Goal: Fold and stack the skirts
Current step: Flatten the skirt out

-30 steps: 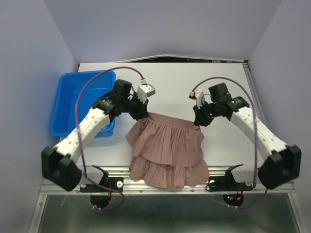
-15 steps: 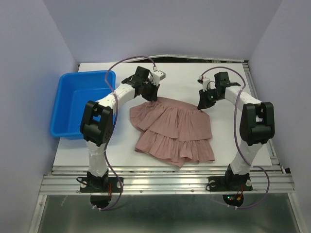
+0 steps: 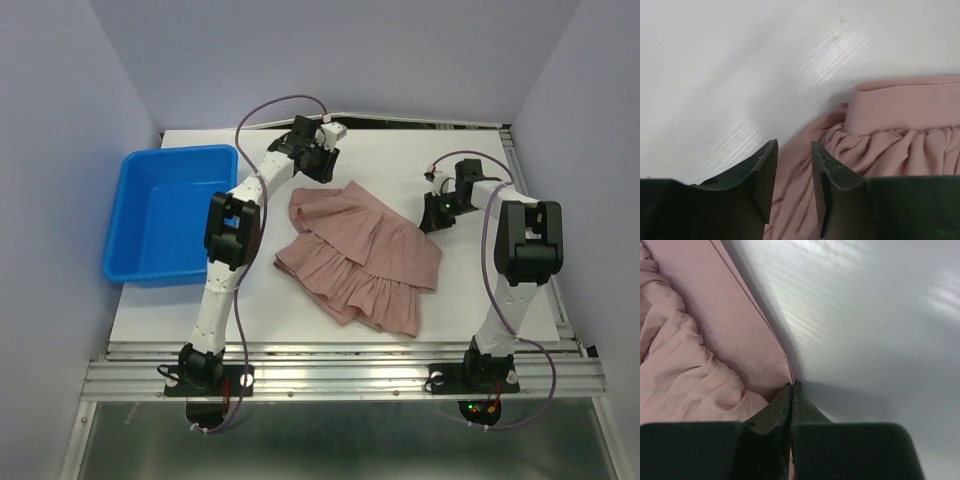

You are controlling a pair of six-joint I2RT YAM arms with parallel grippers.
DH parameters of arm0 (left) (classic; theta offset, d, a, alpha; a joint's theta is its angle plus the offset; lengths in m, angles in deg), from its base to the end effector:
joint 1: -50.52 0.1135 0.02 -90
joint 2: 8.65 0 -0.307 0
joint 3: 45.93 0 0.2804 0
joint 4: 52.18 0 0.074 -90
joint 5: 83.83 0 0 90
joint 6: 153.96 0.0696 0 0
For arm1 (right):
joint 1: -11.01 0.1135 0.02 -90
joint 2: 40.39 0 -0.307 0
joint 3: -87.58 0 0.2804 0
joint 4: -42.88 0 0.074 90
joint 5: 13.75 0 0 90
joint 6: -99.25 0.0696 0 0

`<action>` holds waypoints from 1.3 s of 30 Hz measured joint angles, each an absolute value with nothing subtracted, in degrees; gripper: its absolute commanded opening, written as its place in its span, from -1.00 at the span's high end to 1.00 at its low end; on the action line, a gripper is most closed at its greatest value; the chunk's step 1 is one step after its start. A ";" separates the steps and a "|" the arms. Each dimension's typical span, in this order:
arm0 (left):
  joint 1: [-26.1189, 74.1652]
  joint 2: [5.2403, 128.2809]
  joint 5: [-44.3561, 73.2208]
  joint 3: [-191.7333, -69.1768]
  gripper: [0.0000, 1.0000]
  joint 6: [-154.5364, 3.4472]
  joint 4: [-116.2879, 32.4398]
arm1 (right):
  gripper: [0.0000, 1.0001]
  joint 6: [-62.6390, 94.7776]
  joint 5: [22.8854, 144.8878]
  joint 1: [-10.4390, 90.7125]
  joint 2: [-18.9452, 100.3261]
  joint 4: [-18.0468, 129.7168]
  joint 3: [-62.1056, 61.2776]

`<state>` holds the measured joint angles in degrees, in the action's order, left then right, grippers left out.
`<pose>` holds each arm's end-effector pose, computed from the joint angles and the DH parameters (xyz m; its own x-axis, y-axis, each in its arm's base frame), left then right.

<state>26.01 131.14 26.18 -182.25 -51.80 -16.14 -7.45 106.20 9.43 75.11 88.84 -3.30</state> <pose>0.5742 -0.2880 0.2060 -0.4332 0.4150 -0.8001 0.7378 0.6731 -0.0503 0.4525 0.0223 0.1471 -0.8622 -0.2253 -0.4538 -0.4070 0.8415 0.3554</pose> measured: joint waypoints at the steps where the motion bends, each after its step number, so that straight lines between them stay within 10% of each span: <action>1: 26.45 131.07 25.77 -182.99 0.10 -51.71 -15.81 | 0.99 -6.80 106.18 9.12 74.57 89.06 -2.51; 15: 25.59 89.92 29.28 -138.03 0.32 -50.71 -16.58 | 0.99 8.54 109.70 8.38 66.98 92.54 11.10; 28: 22.80 112.32 32.41 -147.41 0.62 -49.92 -15.22 | 0.98 15.08 118.16 8.38 63.64 95.42 20.70; 32: 22.78 121.61 31.54 -161.64 0.53 -48.94 -15.83 | 0.37 14.60 120.41 8.53 61.41 96.36 22.21; 39: 22.78 121.74 31.21 -164.15 0.02 -44.52 -14.43 | -0.02 10.10 119.99 8.84 54.24 98.79 19.87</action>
<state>22.78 121.74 31.21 -164.15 -44.52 -14.43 10.10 119.99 8.84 54.24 98.79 19.87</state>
